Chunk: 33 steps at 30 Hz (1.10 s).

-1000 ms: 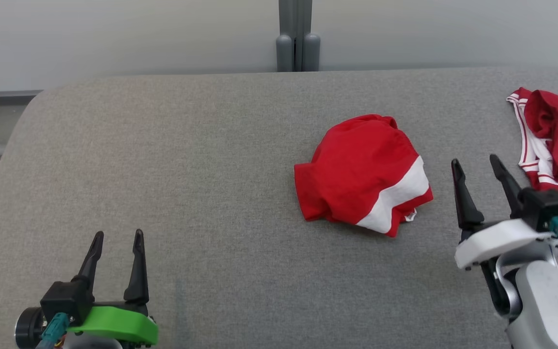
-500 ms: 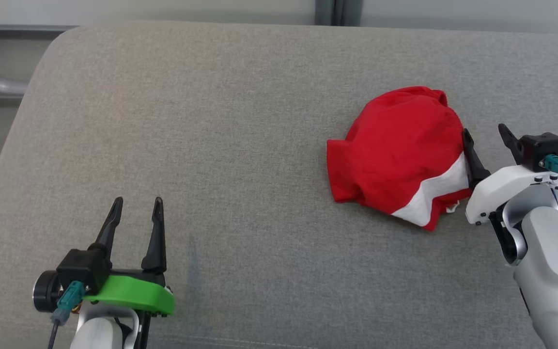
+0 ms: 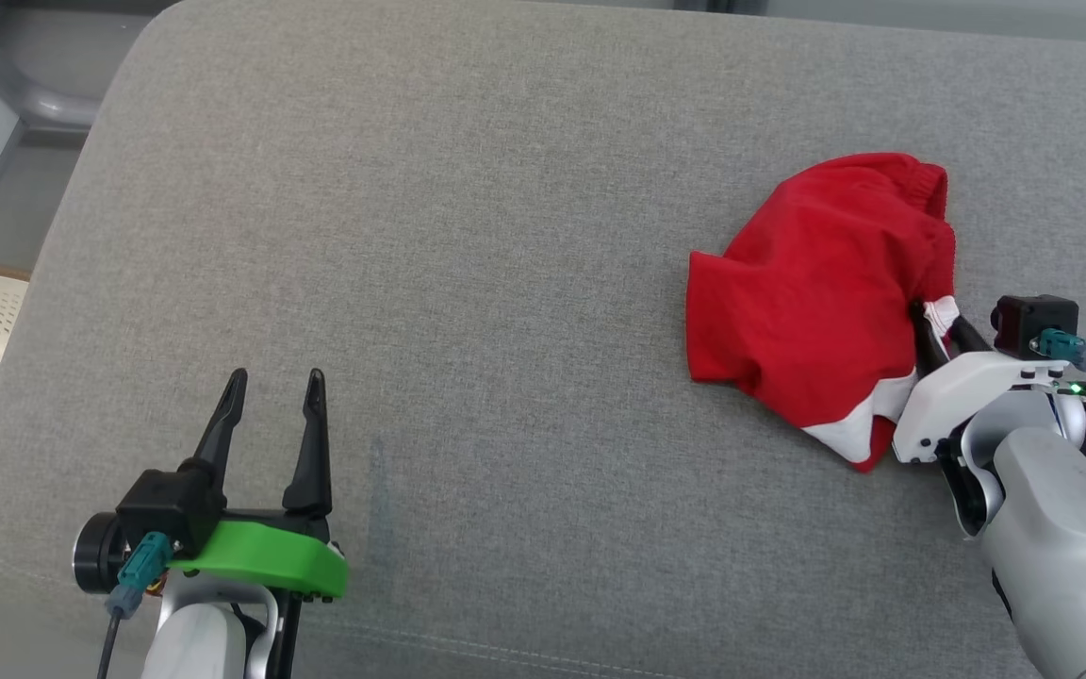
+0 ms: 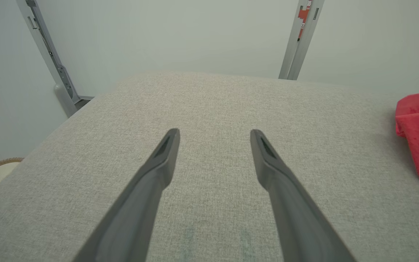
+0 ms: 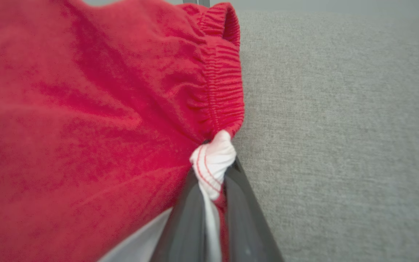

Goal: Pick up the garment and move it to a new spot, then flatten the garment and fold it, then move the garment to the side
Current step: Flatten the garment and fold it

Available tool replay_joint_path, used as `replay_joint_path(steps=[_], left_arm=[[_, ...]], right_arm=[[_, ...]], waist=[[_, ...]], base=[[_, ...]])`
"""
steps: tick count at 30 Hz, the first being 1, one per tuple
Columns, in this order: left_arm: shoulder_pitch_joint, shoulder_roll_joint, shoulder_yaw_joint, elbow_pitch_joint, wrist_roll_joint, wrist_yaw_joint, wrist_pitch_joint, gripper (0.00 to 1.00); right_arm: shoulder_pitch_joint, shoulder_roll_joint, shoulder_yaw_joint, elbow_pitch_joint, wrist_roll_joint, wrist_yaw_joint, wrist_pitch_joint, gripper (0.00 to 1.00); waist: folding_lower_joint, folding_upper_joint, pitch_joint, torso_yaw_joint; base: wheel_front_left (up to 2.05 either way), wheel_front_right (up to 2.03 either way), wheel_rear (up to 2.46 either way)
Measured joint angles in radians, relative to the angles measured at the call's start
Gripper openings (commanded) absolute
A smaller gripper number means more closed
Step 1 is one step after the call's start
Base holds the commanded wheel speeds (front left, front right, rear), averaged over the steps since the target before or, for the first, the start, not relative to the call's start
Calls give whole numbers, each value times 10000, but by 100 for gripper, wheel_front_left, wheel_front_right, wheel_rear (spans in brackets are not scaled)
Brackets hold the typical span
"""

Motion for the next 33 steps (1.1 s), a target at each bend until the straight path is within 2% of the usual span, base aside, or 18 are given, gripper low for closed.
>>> replay_joint_path(steps=[4,8,12,15,19,25,29,33], left_arm=[[11,-6,75,15,13,0,0,100],[58,-17,88,17,29,0,0,100],[127,-29,111,12,31,0,0,100],[185,-33,96,19,35,0,0,100],[292,-42,48,23,44,-2,0,100],[396,-44,132,8,44,-2,0,100],[447,-44,121,15,42,-2,0,100],[452,-44,33,46,10,-2,0,100]], right_arm=[[27,-98,36,100,107,4,-153,0],[41,-462,-23,-159,117,2,-182,0],[-154,-802,-146,-1078,-25,2,-209,0],[-300,-759,23,-1795,-205,0,-211,0],[-371,-259,566,-2615,-334,0,-211,0],[-389,869,1912,-3289,-328,0,-211,0],[-345,1475,3026,-3281,-134,0,-211,0],[-200,1739,4288,-2932,157,0,-198,0]], waist=[[0,0,-182,-87],[0,0,-416,-198],[0,0,-686,-294],[0,0,-884,-325],[0,0,-1082,-246],[0,0,-1185,115],[0,0,-1190,381],[0,0,-1128,634]], base=[[0,0,0],[0,0,0],[0,0,0],[0,0,0],[0,0,0],[0,0,0],[0,0,0],[0,0,0]])
